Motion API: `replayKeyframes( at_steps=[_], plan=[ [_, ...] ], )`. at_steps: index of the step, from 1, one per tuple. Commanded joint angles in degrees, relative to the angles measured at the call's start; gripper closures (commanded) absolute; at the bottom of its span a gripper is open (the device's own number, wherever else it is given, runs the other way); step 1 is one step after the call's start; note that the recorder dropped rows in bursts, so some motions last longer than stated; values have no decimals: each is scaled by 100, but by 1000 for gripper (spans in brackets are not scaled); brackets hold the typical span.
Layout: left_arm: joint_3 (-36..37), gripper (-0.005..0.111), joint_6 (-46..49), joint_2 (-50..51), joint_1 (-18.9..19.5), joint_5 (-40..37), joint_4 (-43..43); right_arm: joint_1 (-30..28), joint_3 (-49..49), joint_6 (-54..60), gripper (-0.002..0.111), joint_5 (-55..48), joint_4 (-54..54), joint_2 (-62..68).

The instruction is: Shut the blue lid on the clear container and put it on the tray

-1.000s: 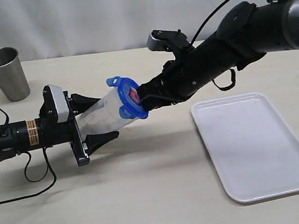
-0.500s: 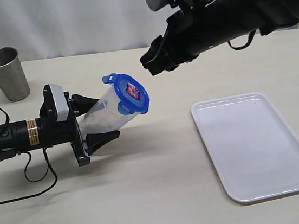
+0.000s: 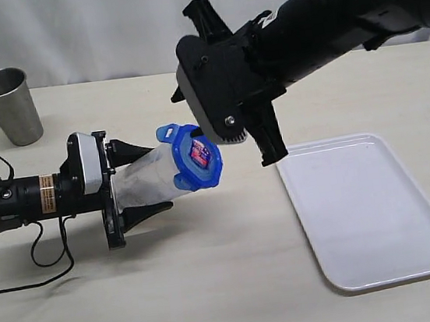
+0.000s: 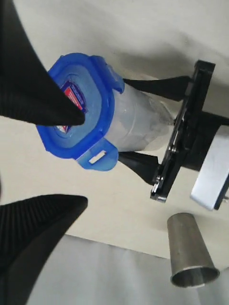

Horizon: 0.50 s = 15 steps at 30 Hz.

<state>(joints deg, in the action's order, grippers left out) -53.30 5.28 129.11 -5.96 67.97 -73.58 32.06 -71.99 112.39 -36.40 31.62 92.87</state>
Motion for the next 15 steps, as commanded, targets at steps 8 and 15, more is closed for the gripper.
replayKeyframes(
  at_steps=[8, 15],
  plan=[
    [-5, 107, 112, -90, -12, 199, -91, 270, 43, 426, 64, 384, -718, 580],
    [-5, 107, 112, -90, -12, 199, -91, 270, 32, 889, 65, 987, -704, 809]
  ],
)
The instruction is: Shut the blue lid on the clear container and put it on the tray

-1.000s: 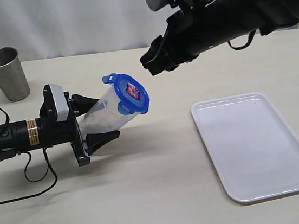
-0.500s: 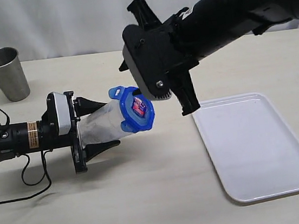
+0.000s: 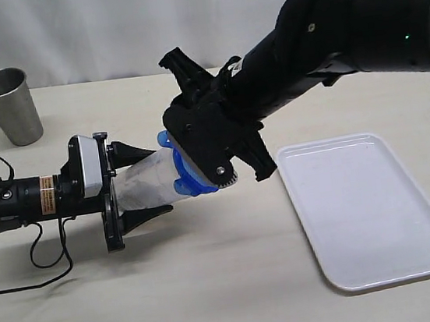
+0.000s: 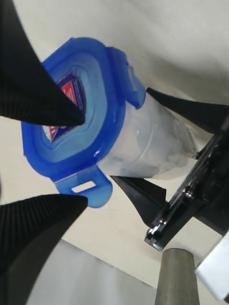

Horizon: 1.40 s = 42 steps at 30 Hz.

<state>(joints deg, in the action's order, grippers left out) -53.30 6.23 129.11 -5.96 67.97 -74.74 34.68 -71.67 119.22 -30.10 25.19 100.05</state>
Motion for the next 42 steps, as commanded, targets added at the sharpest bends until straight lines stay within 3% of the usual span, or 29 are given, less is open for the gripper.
replayKeyframes(
  at_steps=[1, 7, 14, 21, 30, 42],
  plan=[
    [-5, 107, 2, -90, -12, 199, 25, 8, 0, 206, 65, 446, -61, 122],
    [-5, 107, 2, -90, -12, 199, 25, 50, 0, 206, 65, 473, -212, 285],
    [-5, 107, -6, -90, -12, 199, -4, 571, 0, 206, 65, 860, -1926, 308],
    [-5, 107, -6, -90, -12, 199, -80, 677, 0, 129, 77, 768, -1928, 368],
    [-5, 107, -21, -90, -12, 199, -117, 677, 0, -362, 77, 953, -1928, 573],
    [-5, 107, -21, -90, -12, 199, -141, 677, 0, -362, 81, 402, -2171, 729]
  ],
)
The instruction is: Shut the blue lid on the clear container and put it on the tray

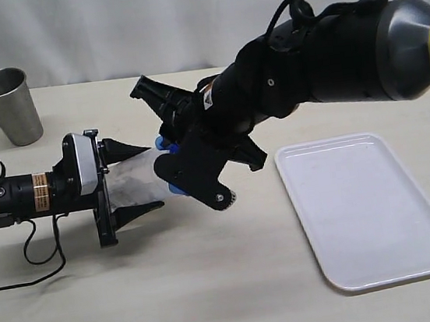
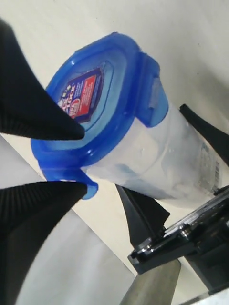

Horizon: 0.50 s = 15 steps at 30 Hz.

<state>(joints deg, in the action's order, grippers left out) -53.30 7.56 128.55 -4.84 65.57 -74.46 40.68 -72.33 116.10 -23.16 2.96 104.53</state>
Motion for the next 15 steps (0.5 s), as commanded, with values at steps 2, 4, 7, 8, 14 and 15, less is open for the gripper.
replayKeyframes(
  at_steps=[2, 4, 7, 8, 14, 15],
  plan=[
    [-5, 107, -153, -34, -123, 439, -169, 76, 66, -170, 81, -305, 52, 306],
    [-5, 107, -153, -34, -123, 439, -181, 76, 66, -197, 81, -376, 43, 357],
    [-5, 107, -153, -34, -123, 439, -181, 76, 66, -197, 81, -415, 43, 394],
    [-5, 107, -153, -34, -123, 439, -181, 76, 66, -197, 81, -415, 43, 401],
    [-5, 107, -176, -34, -123, 439, -260, 76, 54, -302, 81, -430, 43, 565],
    [-5, 107, -176, -34, -123, 439, -289, 76, 54, -302, 81, -430, 43, 610]
  ],
)
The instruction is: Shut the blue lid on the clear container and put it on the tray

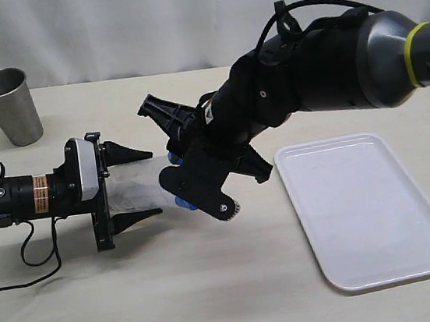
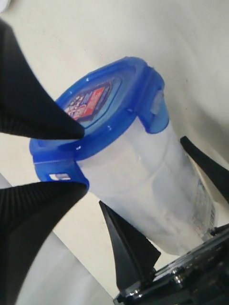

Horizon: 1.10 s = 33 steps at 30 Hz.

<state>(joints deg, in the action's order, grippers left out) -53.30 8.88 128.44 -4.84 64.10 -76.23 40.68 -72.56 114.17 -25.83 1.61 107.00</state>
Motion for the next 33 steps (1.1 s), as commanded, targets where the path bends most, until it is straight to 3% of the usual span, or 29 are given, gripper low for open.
replayKeyframes(
  at_steps=[1, 8, 14, 17, 19, 21, 22, 23, 25, 27, 28, 29, 33],
  plan=[
    [-5, 107, -324, -23, -123, 586, -117, 76, 77, -109, 81, -164, 178, 404],
    [-5, 107, -440, -23, -123, 586, -131, 76, 77, -155, 81, -215, 201, 515],
    [-5, 107, -542, -23, -123, 586, -105, -24, 67, -280, 81, 312, 1099, -73],
    [-5, 107, -603, -23, -123, 586, -68, -180, 67, -293, 81, 4, 2041, -439],
    [-5, 107, -888, -23, -123, 586, 57, -366, 67, -626, 81, 301, 3481, -630],
    [-5, 107, -1079, -23, -123, 586, 113, -586, 67, -1690, 81, 1130, 4752, -711],
    [-5, 107, -1132, -23, -123, 586, 155, -845, 67, -2803, 81, 2020, 5424, -745],
    [-5, 107, -1192, -23, -123, 586, 203, -1025, 67, -3333, 81, 2174, 5577, -745],
    [-5, 107, -1212, -23, -123, 586, 335, -1401, 59, -4128, 79, 1919, 5603, -707],
    [-5, 107, -1235, -23, -123, 586, 440, -1948, 42, -5259, 65, 1477, 5603, -547],
    [-5, 107, -1235, -23, -123, 586, 432, -2239, -9, -5928, 53, 1292, 5449, -431],
    [-5, 107, -1270, -23, -123, 586, 432, -2409, -44, -6305, 50, 1198, 5267, -379],
    [-5, 107, -1361, -23, -123, 586, 494, -2813, -555, -9602, 36, -67, 2258, -31]
  ],
)
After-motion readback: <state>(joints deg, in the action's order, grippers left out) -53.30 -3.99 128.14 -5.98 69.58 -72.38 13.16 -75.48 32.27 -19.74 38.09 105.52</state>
